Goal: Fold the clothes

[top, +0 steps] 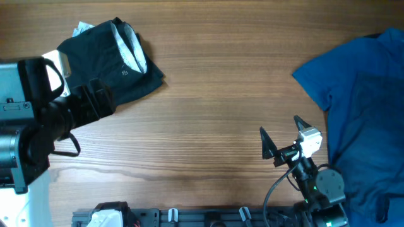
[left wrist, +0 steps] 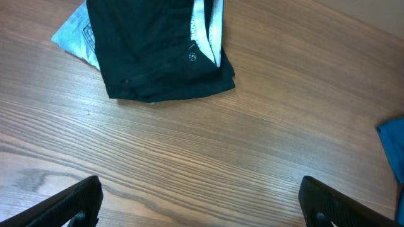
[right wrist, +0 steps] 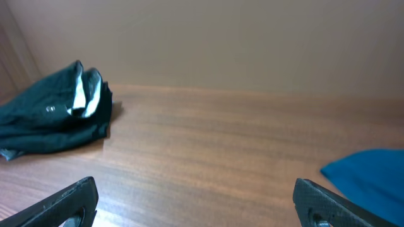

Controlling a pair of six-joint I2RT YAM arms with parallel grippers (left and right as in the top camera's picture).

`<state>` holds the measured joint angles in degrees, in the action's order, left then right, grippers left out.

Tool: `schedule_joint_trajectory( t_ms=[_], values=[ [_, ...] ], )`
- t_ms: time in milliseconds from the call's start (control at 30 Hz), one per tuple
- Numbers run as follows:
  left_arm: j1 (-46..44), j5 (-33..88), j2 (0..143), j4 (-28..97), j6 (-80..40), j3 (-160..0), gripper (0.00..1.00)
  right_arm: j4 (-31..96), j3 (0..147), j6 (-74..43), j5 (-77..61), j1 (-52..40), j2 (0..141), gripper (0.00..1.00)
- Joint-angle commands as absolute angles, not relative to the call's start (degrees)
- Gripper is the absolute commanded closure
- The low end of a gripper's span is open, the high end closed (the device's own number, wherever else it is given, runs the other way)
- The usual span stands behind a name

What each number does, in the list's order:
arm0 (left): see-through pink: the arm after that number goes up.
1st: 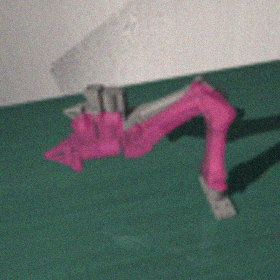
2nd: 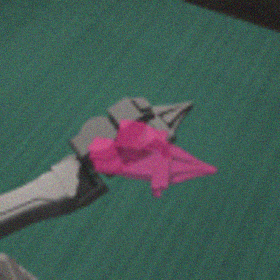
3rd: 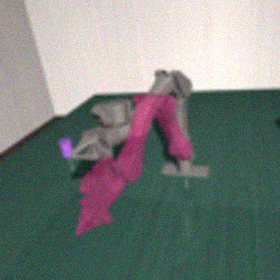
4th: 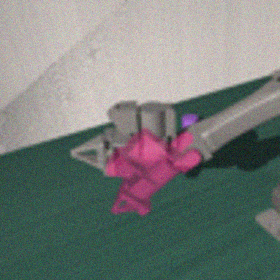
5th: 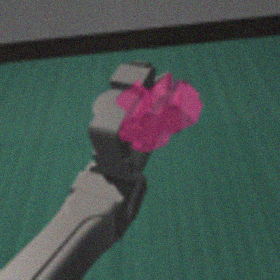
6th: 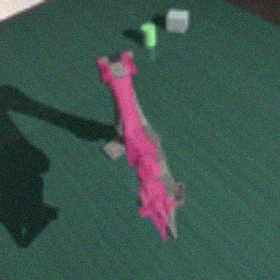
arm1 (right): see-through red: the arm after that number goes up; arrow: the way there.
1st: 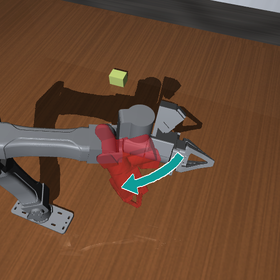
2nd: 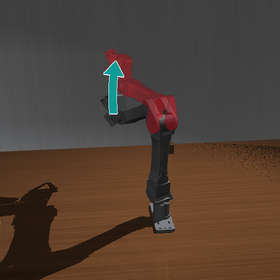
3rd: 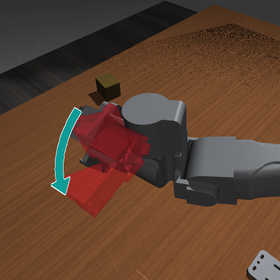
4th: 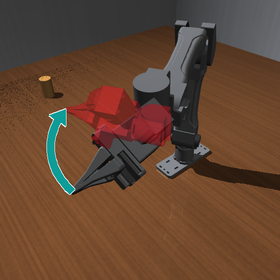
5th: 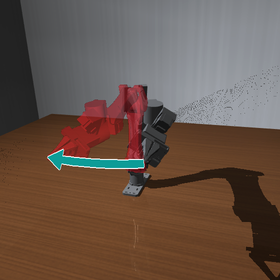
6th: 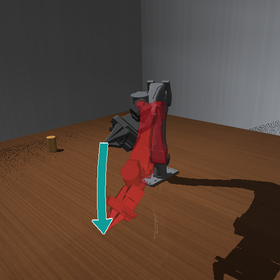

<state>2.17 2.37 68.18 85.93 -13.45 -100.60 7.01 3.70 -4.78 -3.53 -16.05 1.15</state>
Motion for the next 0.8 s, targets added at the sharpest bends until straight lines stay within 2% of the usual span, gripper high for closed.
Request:
schedule_joint_trajectory(
  t_ms=[0,767],
  values=[
    [1.8,1.6,67.7,85.8,-14.2,-100.4,0.00,6.0,3.0,-7.1,-2.8,-16.0,0.2,0.00],
    [1.8,1.6,67.7,85.8,-14.2,-100.4,0.00,6.0,3.0,-7.6,-2.8,-16.0,0.3,0.01]
  ],
)
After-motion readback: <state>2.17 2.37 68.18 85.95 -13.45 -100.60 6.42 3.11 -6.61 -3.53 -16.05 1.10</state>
